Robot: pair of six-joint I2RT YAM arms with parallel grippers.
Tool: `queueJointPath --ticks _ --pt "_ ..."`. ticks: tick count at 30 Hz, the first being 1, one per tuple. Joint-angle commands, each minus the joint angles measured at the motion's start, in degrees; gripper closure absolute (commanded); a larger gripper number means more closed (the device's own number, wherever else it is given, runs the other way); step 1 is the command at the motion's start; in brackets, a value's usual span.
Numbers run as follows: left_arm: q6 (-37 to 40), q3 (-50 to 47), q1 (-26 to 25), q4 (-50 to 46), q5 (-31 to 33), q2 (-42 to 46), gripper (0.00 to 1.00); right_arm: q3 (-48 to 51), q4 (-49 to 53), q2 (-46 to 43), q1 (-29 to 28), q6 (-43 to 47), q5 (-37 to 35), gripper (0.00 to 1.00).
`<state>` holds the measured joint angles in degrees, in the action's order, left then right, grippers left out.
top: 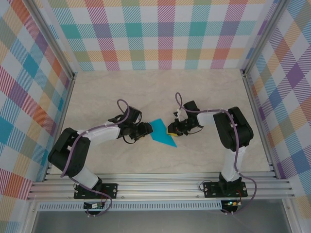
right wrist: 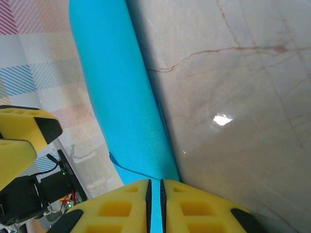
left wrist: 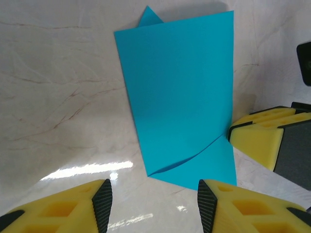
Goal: Fold a paper plane with a square sheet of paper (pick it up from the middle)
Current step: Fold the wing for the fifth time at the center of the table.
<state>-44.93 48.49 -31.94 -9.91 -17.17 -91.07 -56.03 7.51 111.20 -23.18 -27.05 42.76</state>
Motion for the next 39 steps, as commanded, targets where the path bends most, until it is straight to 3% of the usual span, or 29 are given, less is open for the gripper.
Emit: queueJointPath --ticks 1,10,18,24,39 --pt "-2.2 1.6 -0.8 2.6 -1.7 -1.8 0.48 2.6 -2.0 1.4 -0.1 -3.0 -3.0 0.84" --pt "-1.5 3.3 -2.0 0.3 -0.2 -3.4 0.48 -1.1 6.8 -6.4 -0.2 2.8 -5.2 0.74" --pt "-1.0 4.0 -2.3 -0.4 0.2 -4.0 0.48 -3.2 12.6 -8.7 -0.4 7.0 -8.9 0.56" --pt "-0.7 4.3 -2.4 -0.9 0.2 -4.2 0.48 -3.7 12.3 -6.5 -1.6 9.2 -5.0 0.48" --pt "0.4 5.0 -2.4 -3.7 2.8 -2.7 0.49 -6.0 13.8 -1.7 -2.9 14.4 -1.5 0.44"
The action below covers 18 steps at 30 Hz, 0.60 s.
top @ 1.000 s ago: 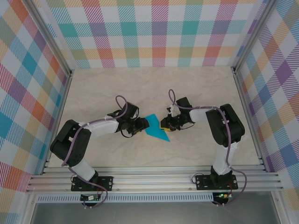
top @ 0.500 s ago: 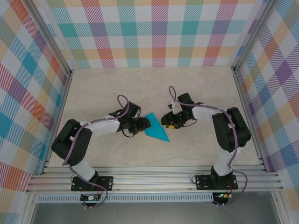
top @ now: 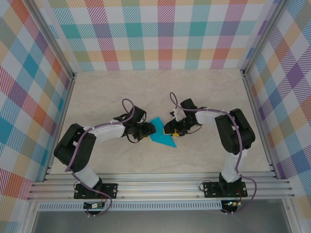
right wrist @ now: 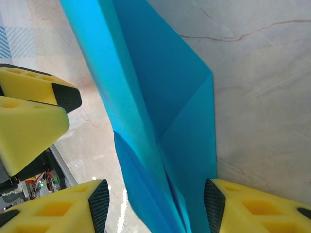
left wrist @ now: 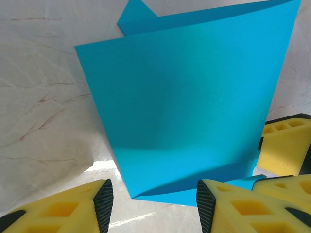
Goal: Fold a paper plane with a square sheet of paper (pick it up from the middle)
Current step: Fold the wing for the fifth time at the center of the table.
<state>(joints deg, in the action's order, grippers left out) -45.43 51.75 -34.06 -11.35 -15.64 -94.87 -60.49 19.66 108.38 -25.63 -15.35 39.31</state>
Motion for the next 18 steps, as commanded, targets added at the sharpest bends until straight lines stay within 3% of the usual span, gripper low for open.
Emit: queueJointPath --ticks 1,13,18 --pt "0.9 1.7 -0.3 -2.3 1.5 1.3 0.49 -1.6 1.7 1.2 -0.6 2.7 1.9 0.44" --pt "1.5 1.5 0.3 -3.6 2.2 3.4 0.5 -3.8 4.0 4.4 -1.4 5.7 4.0 0.55" --pt "1.8 1.2 1.2 -3.8 1.9 4.3 0.5 -3.9 3.2 4.2 -1.4 4.8 5.4 0.76"
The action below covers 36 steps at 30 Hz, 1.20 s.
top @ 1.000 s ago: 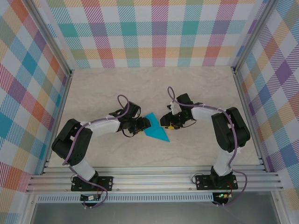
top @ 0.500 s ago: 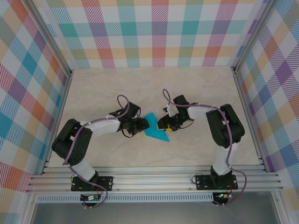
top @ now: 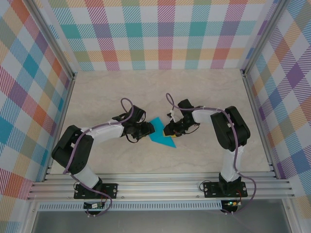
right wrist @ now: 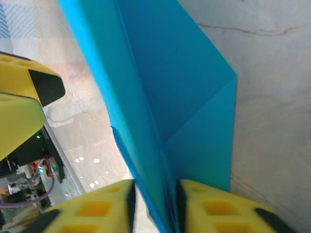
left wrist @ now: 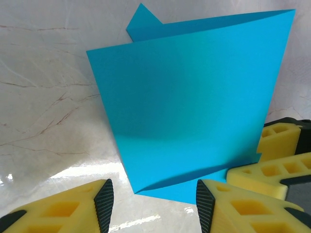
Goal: Fold a paper plane with a square sheet of paper (pick it up from the middle)
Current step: Fold the wing for the fifth time at the center of the table.
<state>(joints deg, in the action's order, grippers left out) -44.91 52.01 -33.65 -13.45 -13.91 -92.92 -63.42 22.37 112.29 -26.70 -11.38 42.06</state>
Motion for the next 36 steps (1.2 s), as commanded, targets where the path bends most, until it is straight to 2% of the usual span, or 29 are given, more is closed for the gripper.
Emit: queueJointPath --ticks 1,3,7,15,24,32,36 --pt "1.4 0.8 1.0 -1.7 0.0 2.6 0.5 -0.9 0.1 0.1 -0.4 0.5 3.0 0.78" --pt "1.3 0.1 1.9 -1.2 -0.8 3.7 0.5 -0.8 -0.7 -0.8 -0.4 -0.5 4.4 0.85" --pt "0.8 -1.7 4.4 1.0 -3.7 5.9 0.48 0.6 -4.5 -3.5 0.2 -3.9 7.2 0.92" --pt "-3.9 -6.1 8.4 11.5 -12.4 6.2 0.41 4.8 -16.6 -7.2 2.5 -14.4 13.7 0.93" --pt "-8.1 -7.5 10.4 23.4 -18.6 1.4 0.38 6.2 -20.0 -8.6 3.2 -17.4 16.7 0.93" --pt "-10.0 -7.7 10.7 29.5 -21.3 -1.7 0.44 5.8 -19.9 -7.0 3.3 -17.2 18.1 0.92" --pt "-10.4 -8.6 10.9 30.7 -21.4 -2.1 0.53 5.6 -19.5 -5.4 3.5 -16.8 18.3 0.92"
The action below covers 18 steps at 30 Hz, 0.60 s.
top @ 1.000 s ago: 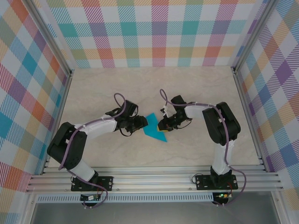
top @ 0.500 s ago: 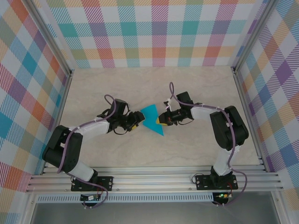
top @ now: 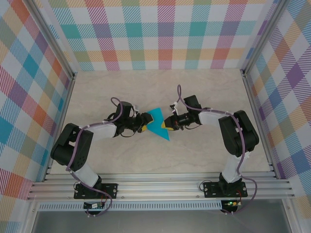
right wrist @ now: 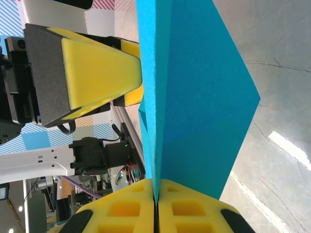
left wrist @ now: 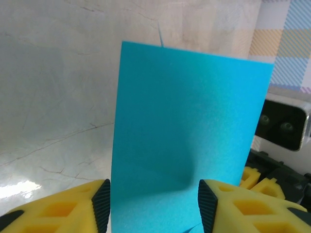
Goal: Fold a paper plane with a square sheet of paper (pick it up from the middle)
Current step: Fold the wing for the fifth time at the center of the table.
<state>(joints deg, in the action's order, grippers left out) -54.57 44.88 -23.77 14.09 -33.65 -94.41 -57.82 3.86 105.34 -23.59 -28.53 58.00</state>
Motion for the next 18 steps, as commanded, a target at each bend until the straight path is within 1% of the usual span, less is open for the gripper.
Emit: queueJointPath --ticks 1,4,8,10,11,14,15,18 --pt "-0.8 -1.6 1.1 3.4 -1.7 -0.6 0.56 -0.1 -0.7 1.8 0.4 0.6 2.3 0.91" --pt "-0.6 -1.9 1.1 3.7 -1.6 -0.5 0.64 -0.7 1.2 2.8 0.5 2.2 2.0 0.91" --pt "-0.3 -1.9 1.1 3.3 -0.9 -1.2 0.76 -1.3 3.7 4.1 0.6 3.6 -0.4 0.87" --pt "0.1 -1.9 1.0 3.2 -0.5 -1.8 0.84 -1.7 4.6 4.8 0.6 3.9 -2.0 0.82" --pt "0.4 -1.7 0.8 3.1 -0.5 -2.4 0.85 -1.8 4.8 5.0 0.6 3.9 -2.8 0.81" --pt "1.4 -0.7 -0.1 2.6 -0.4 -4.3 0.87 -2.1 6.3 5.3 0.6 4.2 -5.7 0.7" --pt "1.6 -0.5 -0.5 2.5 -0.2 -5.0 0.89 -2.3 7.4 5.1 0.6 4.6 -7.4 0.65" --pt "2.7 0.3 -1.3 1.2 1.7 -6.5 0.9 -2.6 11.6 4.2 0.6 6.1 -14.1 0.55"
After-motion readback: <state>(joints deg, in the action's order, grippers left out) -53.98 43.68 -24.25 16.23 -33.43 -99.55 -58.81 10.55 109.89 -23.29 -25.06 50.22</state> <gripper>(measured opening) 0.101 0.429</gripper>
